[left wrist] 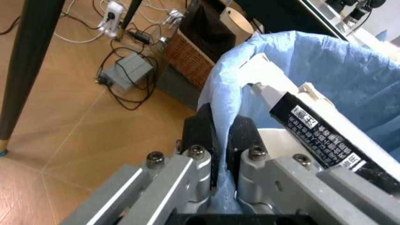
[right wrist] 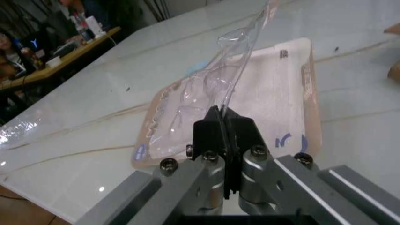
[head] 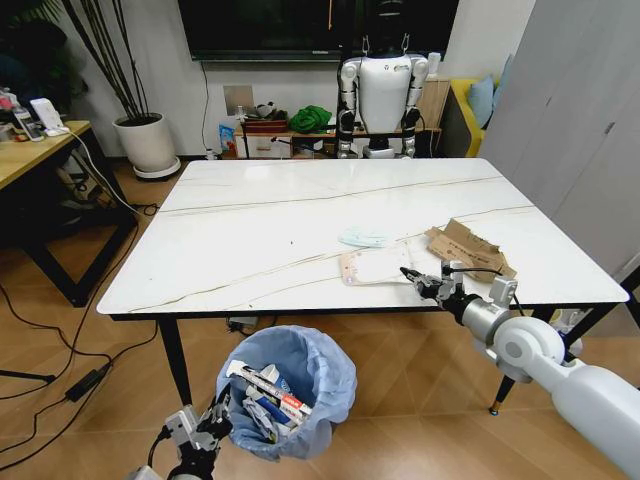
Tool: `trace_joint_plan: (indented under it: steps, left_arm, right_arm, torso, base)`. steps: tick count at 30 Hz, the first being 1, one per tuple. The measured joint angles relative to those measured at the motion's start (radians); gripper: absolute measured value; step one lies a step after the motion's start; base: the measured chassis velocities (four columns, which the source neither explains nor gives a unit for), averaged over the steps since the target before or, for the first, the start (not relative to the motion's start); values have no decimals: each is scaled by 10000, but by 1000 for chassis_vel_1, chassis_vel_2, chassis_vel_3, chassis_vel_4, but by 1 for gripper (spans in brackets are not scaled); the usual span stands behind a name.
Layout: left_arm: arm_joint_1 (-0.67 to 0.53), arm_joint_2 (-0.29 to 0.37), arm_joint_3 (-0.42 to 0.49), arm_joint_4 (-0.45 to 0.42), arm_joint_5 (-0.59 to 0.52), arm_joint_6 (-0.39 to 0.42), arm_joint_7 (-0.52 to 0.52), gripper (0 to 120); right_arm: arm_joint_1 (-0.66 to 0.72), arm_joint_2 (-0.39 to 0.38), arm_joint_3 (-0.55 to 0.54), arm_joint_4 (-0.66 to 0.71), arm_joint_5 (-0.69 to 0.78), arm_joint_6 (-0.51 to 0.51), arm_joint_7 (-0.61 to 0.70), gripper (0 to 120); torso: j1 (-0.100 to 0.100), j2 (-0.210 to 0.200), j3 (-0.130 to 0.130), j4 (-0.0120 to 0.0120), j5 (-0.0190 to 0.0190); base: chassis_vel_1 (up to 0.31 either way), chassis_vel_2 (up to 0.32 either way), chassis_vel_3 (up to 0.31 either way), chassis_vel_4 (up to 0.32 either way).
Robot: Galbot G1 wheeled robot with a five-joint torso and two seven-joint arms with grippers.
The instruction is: Pick up the trash bin and place the trash from the table into it.
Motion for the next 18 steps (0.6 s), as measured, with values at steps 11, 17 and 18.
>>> trace_joint_plan:
  steps: [11,17,18]
  left_arm:
    - [-69,45,74,-41,34,-14,9,0]
    - [-59,77,46,-150,35,-26,12,0]
    - [-53,90,36,-165,35,-27,12,0]
  right_arm:
    - [-1115,-960,1945,1607,-452,348,-633,0]
    - [-2006,-1184,2827,2487,-893,573,-859,0]
    - [-2215,-1223,3009,2661,-1066,661,-997,0]
  torso:
    - [-1,0,0,-1,-2]
    - [-2,0,-1,-1,-1]
    - [-3,0,-1,-1,-2]
  base:
    - [0,0,0,0]
    - [0,0,0,0]
    - [0,0,0,0]
